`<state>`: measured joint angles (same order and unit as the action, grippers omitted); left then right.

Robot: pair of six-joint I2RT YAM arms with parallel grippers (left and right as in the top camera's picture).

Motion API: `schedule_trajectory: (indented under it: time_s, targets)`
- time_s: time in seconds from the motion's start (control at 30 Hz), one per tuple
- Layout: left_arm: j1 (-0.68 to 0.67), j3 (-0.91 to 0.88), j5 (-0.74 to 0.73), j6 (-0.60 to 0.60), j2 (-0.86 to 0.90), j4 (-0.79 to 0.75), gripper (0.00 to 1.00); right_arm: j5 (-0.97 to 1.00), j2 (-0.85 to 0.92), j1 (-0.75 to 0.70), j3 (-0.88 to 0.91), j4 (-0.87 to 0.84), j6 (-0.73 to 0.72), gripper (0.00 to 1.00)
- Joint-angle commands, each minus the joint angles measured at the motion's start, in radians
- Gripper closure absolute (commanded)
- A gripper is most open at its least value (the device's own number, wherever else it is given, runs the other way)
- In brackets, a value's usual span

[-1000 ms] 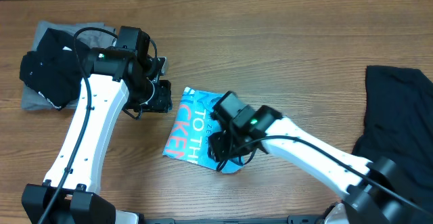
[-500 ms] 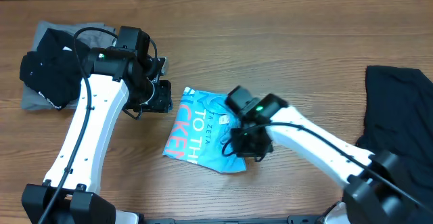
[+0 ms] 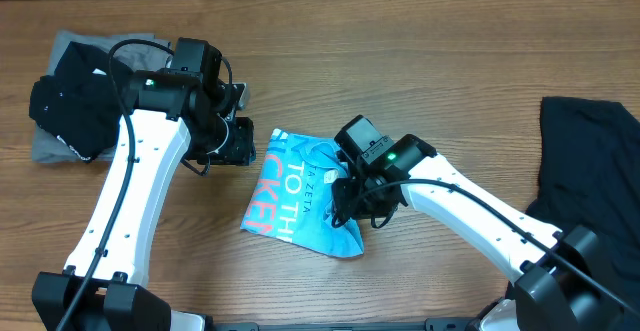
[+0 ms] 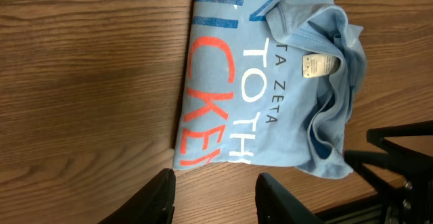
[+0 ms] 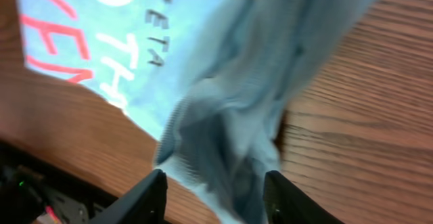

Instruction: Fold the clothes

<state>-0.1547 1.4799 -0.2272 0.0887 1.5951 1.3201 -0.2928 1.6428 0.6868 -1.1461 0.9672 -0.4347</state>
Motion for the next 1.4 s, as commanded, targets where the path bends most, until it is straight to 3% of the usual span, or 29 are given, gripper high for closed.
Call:
schedule_trajectory:
  time_s: [0.0,0.13,0.3,0.33,0.4,0.6,0.63,0.7,0.73,0.83,1.03,1.17,1.37]
  targets:
    - [0.003,0.01,-0.002,-0.03,0.0,-0.005,0.57,-0.031,-0.001,0.032,-0.01,-0.034,0.045,0.48]
    - [0.003,0.01,-0.002,-0.03,0.0,-0.013,0.57,0.037,0.045,0.076,0.01,-0.047,0.013,0.5]
    - [0.003,0.01,-0.002,-0.03,0.0,-0.012,0.56,0.043,0.061,0.098,0.006,-0.049,0.013,0.76]
    - [0.003,0.01,-0.002,-0.03,0.0,-0.012,0.56,0.064,0.061,0.095,0.002,-0.043,0.004,0.87]
    - [0.003,0.01,-0.002,-0.03,0.0,-0.012,0.56,0.168,0.06,0.063,-0.012,0.006,-0.095,0.96]
    - [0.003,0.01,-0.002,-0.031,0.0,-0.011,0.55,0.236,0.036,-0.076,-0.014,0.161,-0.252,0.96]
    - [0.003,0.01,-0.002,-0.031,0.0,-0.011,0.55,0.236,0.036,-0.094,-0.014,0.187,-0.261,0.91]
    - [0.003,0.01,-0.002,-0.034,0.0,-0.013,0.55,0.236,0.036,-0.123,-0.014,0.232,-0.269,0.58]
    - [0.003,0.01,-0.002,-0.034,0.0,-0.014,0.54,0.236,0.036,-0.136,-0.014,0.249,-0.248,0.46]
    - [0.003,0.01,-0.002,-0.034,0.0,-0.016,0.53,0.249,0.034,-0.153,-0.015,0.246,-0.177,0.45]
    - [0.003,0.01,-0.001,-0.045,0.0,-0.014,0.53,0.132,0.015,-0.149,-0.091,0.025,0.122,0.52]
    - [0.006,0.01,-0.002,-0.045,0.0,-0.012,0.63,0.04,0.023,-0.108,-0.098,-0.194,0.128,0.58]
    - [0.042,0.016,-0.011,-0.045,-0.002,0.033,0.64,0.057,0.108,-0.038,-0.098,-0.421,0.123,0.51]
